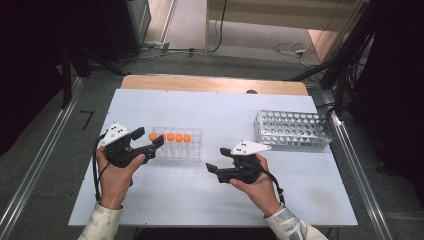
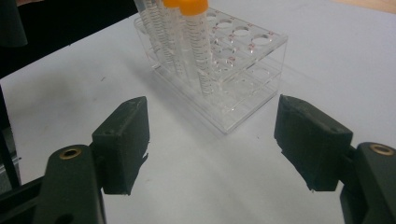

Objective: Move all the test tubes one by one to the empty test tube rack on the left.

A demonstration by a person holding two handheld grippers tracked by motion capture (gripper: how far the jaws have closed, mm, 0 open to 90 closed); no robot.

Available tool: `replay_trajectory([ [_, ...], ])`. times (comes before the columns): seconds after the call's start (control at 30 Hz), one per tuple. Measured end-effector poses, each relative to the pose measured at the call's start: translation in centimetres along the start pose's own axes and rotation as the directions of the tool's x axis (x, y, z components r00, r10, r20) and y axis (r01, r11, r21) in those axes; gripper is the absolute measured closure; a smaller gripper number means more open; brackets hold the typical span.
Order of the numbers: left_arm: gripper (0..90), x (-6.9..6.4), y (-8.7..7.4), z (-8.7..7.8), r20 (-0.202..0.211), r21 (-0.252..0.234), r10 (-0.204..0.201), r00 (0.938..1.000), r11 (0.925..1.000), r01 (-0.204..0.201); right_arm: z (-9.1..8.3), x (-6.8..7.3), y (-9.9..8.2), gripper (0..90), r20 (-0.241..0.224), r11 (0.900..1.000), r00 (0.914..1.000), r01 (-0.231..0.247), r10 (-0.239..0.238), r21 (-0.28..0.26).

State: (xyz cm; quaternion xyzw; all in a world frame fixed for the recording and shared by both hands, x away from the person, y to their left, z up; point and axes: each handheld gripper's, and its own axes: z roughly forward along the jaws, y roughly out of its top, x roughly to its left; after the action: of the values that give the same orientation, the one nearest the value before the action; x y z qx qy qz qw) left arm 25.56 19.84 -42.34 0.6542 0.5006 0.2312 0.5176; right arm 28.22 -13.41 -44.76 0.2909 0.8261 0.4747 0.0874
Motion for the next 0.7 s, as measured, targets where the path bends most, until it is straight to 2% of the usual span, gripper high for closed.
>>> replay_trajectory([
  [0.7,19.8,-0.5,-0.4,-0.8,0.013,0.005,-0.001,0.9999,1.0000,0.001,-0.8,-1.1,-0.4,20.8,0.040,0.9999,0.9991,-0.016,0.016,-0.003],
])
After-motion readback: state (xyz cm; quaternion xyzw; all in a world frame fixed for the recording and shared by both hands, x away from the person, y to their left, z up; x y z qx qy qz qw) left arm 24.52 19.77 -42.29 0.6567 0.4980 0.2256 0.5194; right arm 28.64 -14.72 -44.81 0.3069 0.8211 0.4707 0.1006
